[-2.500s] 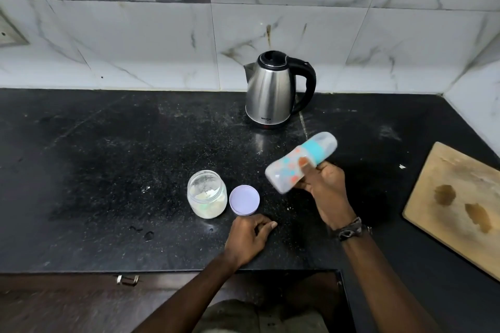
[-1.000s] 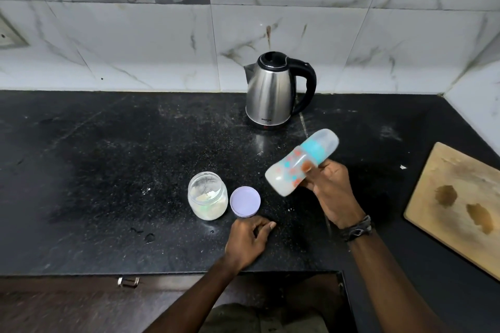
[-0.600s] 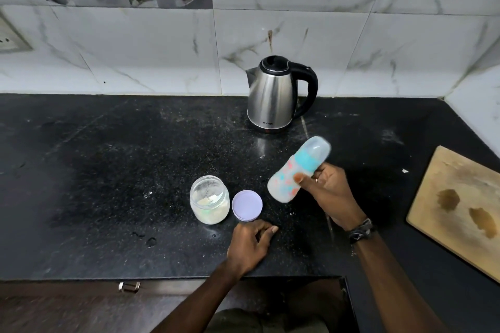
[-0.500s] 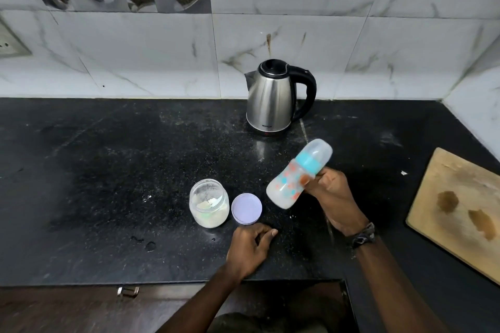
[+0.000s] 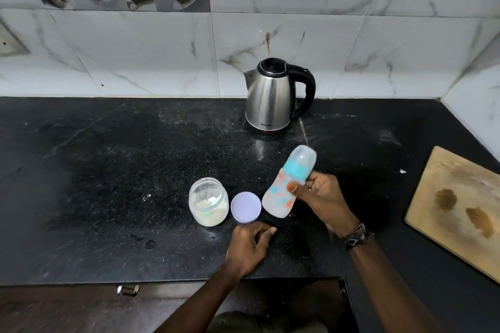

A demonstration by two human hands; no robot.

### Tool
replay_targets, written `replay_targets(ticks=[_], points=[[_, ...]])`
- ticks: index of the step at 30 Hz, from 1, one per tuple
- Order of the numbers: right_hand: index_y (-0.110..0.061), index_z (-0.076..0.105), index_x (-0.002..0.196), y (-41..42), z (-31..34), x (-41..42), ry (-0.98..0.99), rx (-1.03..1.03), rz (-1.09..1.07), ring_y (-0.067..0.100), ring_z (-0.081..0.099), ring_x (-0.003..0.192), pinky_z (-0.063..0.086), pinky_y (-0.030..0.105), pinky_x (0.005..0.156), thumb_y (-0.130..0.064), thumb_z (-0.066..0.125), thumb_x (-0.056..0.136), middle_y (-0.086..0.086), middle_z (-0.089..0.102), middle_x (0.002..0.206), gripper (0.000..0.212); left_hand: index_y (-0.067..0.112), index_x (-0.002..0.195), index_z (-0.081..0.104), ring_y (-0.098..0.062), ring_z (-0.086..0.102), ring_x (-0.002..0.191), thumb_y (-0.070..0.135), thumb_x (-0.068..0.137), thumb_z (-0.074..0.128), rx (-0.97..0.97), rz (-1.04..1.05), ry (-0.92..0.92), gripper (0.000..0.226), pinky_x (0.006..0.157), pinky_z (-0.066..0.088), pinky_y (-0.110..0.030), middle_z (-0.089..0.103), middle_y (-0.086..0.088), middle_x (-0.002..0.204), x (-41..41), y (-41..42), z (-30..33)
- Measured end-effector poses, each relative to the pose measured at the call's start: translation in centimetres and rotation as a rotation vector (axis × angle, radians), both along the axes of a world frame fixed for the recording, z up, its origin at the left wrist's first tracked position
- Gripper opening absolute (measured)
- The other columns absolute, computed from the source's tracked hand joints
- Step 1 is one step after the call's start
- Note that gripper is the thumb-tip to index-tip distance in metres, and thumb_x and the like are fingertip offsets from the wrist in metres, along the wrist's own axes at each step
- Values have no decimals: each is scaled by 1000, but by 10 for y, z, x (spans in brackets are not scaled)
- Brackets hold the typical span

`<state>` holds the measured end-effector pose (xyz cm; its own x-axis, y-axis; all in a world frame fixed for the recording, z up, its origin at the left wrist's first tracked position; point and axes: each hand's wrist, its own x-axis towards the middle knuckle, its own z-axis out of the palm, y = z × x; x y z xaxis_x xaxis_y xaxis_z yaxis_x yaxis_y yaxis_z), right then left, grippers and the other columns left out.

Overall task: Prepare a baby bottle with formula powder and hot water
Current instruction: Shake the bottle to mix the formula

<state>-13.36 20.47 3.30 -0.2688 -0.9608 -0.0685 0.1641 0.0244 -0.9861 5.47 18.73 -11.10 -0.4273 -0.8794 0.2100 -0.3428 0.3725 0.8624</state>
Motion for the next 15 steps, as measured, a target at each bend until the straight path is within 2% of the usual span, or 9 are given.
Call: replay_targets(ticks=[3,5,8,10,12,14,15], points=[[-8,70,103,-4,7,-5,-168,-53,-162,23,73,96,61,36,79,-51,83,64,9,76,102,60,23,80,71,-10,59,53,42,98,64,3,-1,-11,27,53,49,-39,64,6,59,0,-3,0],[-5,67,108,-6,10,-10,-130,-16,-188,23,73,96,61,37,81,-56,83,61,7,76,102,71,22,81,72,-10,59,53,42,98,64,6,-6,-17,27,53,49,-39,64,6,59,0,-3,0],[1,68,109,-1,12,-7,7,12,-38,20,74,91,61,31,74,-31,79,71,5,78,96,51,22,83,73,-9,60,53,43,97,64,6,-1,-24,27,53,50,-39,65,6,59,1,0,-1],[-5,70,103,1,13,-8,-85,-22,-119,21,74,90,60,31,72,-40,79,70,8,77,97,49,23,83,74,-9,60,53,43,97,64,4,-5,-28,27,53,50,-38,65,7,59,1,-1,-1],[-9,70,103,0,8,-8,-156,-21,-262,23,73,90,60,34,72,-54,79,66,8,77,99,60,23,84,74,-5,59,54,42,96,64,5,-16,-36,25,54,50,-36,64,11,60,2,-3,0],[-6,70,105,0,6,-4,-38,33,-201,23,73,89,60,35,74,-57,83,63,10,77,98,67,23,84,75,1,56,55,40,97,64,-5,-19,-50,24,55,50,-33,61,16,61,4,-2,0],[-3,70,106,2,5,-1,17,46,-151,23,74,88,61,35,75,-50,84,66,10,77,97,64,23,84,74,3,55,55,39,97,65,-12,-25,-56,23,55,49,-33,60,17,61,4,-1,1]])
